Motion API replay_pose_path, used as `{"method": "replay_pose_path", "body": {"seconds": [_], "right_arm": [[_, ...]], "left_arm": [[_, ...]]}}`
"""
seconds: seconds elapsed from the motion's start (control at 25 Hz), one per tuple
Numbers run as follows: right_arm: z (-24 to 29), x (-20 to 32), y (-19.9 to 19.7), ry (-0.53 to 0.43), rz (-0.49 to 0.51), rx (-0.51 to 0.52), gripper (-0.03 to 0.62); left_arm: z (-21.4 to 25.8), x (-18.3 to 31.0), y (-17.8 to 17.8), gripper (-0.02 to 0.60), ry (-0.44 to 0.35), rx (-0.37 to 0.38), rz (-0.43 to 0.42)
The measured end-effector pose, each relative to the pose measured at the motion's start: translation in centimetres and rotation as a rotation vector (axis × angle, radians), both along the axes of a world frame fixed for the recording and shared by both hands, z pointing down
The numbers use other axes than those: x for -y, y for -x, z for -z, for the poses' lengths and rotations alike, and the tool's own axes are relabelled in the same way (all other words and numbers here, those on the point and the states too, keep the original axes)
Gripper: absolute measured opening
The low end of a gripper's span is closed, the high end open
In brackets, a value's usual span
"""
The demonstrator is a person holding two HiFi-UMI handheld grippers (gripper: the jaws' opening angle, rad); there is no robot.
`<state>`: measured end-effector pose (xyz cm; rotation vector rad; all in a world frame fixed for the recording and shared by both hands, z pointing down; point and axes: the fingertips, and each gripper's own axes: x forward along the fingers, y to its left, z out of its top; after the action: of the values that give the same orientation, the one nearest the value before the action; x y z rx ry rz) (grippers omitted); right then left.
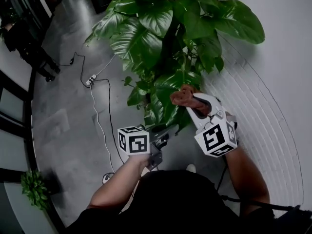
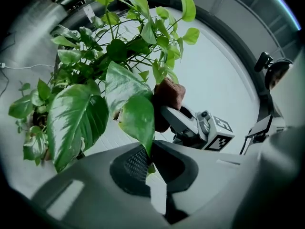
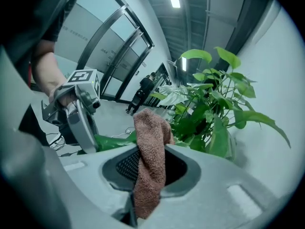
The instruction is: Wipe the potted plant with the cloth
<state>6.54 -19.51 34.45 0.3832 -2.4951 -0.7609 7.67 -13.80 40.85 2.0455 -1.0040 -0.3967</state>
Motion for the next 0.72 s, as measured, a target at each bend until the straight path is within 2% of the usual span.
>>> {"method": "replay_pose_path", "body": {"seconds": [0.36, 0.72], "right_arm": [[-2.5, -3.1, -1.1, 0.155, 0.02, 0.066, 0.071], [-4.1, -6.0, -1.5, 0.237, 0.047, 0.057, 0.071]], "left_arm": [[0.6, 0.1, 0.1, 0.015, -0.004, -0.069, 0.008], [0.9, 0.2, 0.5, 0.015, -0.018, -0.067, 0.018]]}}
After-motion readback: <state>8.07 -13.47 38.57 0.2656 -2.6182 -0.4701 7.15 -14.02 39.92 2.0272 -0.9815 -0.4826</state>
